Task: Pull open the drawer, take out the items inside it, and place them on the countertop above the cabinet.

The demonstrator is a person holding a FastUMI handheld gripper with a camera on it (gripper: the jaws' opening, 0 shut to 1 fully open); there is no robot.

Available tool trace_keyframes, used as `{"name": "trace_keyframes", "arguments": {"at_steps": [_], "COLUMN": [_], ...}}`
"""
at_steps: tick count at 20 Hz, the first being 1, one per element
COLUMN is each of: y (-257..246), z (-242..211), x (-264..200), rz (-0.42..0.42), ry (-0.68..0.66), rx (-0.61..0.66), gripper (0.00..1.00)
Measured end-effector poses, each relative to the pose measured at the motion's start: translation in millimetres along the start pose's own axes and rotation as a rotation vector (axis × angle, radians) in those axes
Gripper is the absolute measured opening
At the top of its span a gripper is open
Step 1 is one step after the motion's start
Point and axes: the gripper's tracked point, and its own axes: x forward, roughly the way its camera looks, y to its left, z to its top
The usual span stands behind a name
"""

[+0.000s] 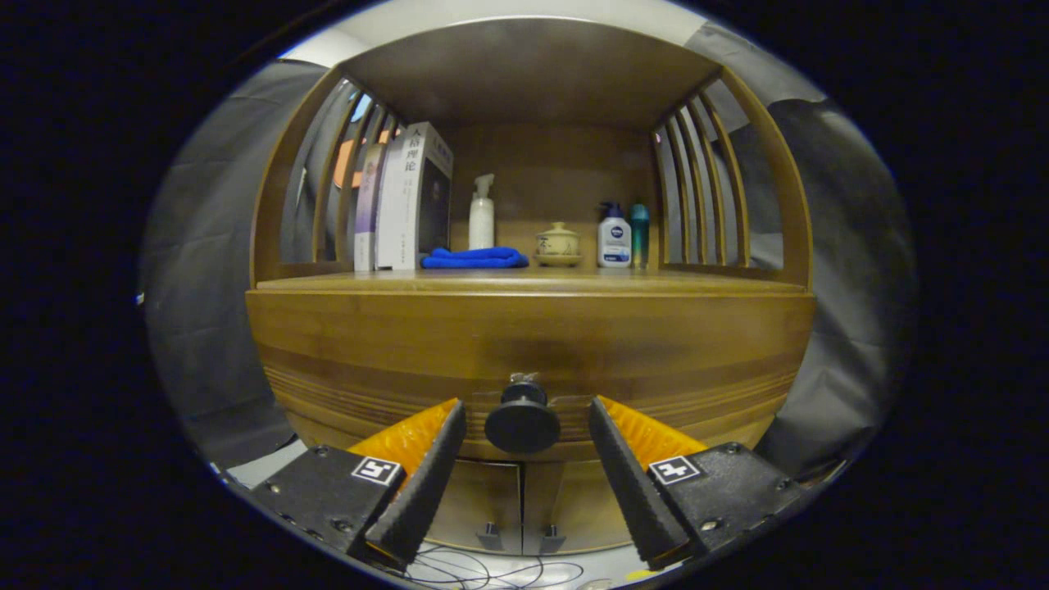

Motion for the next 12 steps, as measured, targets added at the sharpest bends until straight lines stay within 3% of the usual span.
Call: {"name": "trace_keyframes", "arguments": {"at_steps": [1, 6, 12], "y": [0.3, 3.2, 2.4], "z": [1.0, 1.5, -2.4], "x": [1.1, 6.7, 0.5], "rz": [0.002, -0.012, -0.007], "ry": [-0.001, 0.017, 0.049], "rx": [0.008, 0.017, 0.039], "gripper": [0.93, 0.48, 0.4]}}
